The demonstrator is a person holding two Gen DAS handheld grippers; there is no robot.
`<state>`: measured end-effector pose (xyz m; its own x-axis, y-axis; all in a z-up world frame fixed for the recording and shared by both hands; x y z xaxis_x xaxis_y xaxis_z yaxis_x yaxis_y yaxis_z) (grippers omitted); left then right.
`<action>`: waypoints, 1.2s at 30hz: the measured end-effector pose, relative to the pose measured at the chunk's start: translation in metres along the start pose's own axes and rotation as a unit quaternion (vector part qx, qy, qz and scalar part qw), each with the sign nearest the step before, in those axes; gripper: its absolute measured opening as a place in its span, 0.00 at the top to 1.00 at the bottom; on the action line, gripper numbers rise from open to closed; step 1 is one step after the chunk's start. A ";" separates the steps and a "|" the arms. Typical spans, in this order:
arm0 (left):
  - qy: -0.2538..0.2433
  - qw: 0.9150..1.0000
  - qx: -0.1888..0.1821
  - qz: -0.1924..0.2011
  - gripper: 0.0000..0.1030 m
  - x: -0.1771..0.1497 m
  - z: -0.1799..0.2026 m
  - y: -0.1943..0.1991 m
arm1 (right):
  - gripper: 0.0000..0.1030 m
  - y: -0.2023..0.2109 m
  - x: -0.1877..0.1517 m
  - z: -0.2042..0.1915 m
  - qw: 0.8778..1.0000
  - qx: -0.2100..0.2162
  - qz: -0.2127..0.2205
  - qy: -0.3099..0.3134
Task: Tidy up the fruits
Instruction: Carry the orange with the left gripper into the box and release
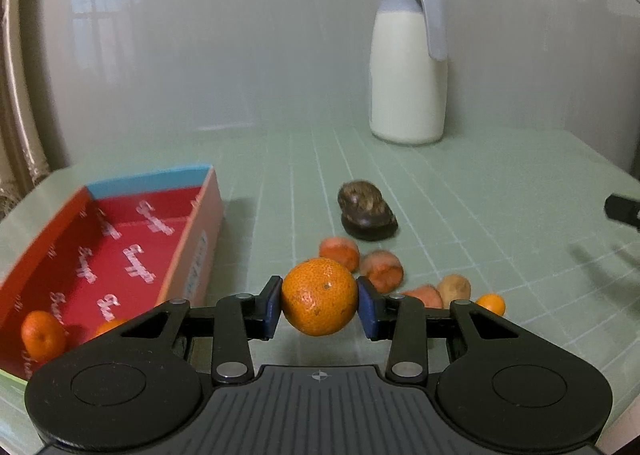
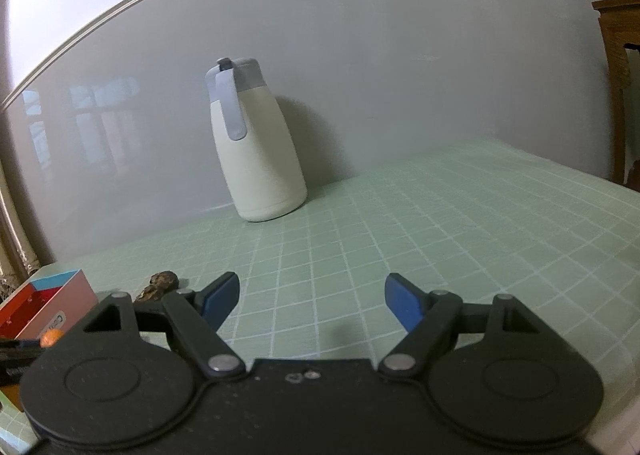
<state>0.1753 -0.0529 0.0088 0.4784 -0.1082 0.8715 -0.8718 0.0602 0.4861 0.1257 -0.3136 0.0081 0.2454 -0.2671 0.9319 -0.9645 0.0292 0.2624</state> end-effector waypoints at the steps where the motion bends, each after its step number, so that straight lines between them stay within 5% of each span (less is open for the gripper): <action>1: 0.001 1.000 0.002 0.005 0.61 0.003 -0.002 0.003 | 0.22 0.000 0.000 -0.002 1.000 0.001 0.000 0.001; 15: 0.030 0.996 0.056 0.055 0.62 0.026 -0.060 0.035 | 0.22 -0.007 -0.002 -0.034 0.999 0.029 -0.006 0.022; 36: 0.113 0.985 0.134 -0.002 0.62 -0.020 -0.153 0.021 | 0.22 -0.015 -0.010 -0.077 0.996 0.064 -0.018 0.057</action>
<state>0.1632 0.1027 0.0113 0.4672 0.1171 0.8764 -0.8517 -0.2063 0.4817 0.1454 -0.2371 0.0146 0.2828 -0.1544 0.9467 -0.9575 -0.1041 0.2690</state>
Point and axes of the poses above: each gripper's, at about its wrist camera, not at the fingertips, and y roughly against the way its jaws point, z to its right, x to its top, the point moved 8 cm from there along -y, roughly the way its jaws point, and after that the axes turned 4 degrees about z, right-handed, at the moved point
